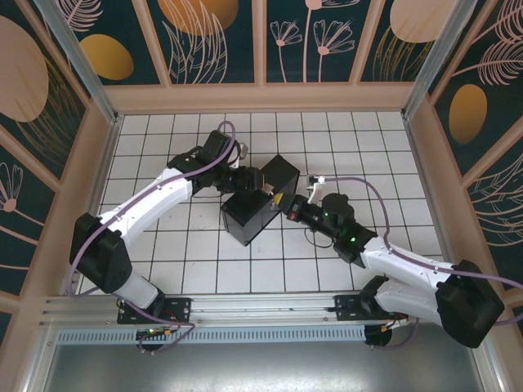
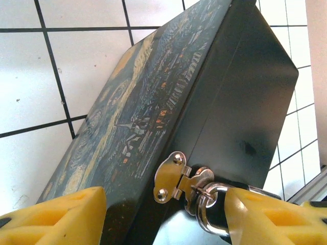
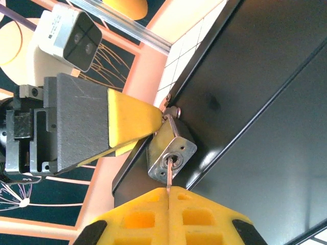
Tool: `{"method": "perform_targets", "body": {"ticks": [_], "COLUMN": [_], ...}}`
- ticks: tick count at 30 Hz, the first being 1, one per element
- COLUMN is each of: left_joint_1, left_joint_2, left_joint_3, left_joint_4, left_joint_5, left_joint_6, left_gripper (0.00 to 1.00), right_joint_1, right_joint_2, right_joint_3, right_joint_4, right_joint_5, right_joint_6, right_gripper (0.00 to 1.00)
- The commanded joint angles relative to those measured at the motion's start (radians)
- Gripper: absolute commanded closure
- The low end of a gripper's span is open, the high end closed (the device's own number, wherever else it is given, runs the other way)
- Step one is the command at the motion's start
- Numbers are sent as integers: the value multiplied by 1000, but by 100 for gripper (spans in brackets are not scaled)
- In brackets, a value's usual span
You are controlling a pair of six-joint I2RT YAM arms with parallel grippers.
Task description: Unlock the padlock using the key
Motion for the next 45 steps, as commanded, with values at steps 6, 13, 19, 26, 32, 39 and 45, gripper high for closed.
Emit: {"method": "perform_targets", "body": {"ticks": [6,13,19,26,32,39,45], "left_joint_1": [-10,-9,-11,-10,0,-1,-11], "left_joint_2": [55,59,61,66,61,49,50], "left_joint_3": [93,99,93,88,173,165,130], "left_joint_4": [-67,-67,-61,-64,-127,-101,-130], "left_joint_5": [27,20,29,73,8,66,22], "left_joint_6": [61,61,61,64,121,125,164], "left_gripper": [37,37,38,39,29,26,24], "right_joint_1": [-118,-116,-117,-124,-128,-129,-130], "right_joint_2": [8,57,45,77,76,56,54], "right_joint_3": [-6,24,39,10,18,21,20], "right_joint_4": [106,88,52,159,141,98,97], "right_joint_5": [-232,-264,-241,-234,-237,-238,-237], "right_joint_6": [-56,-58,-68,10,39,22,26], "right_gripper": [100,100,100,100,100,100,100]}}
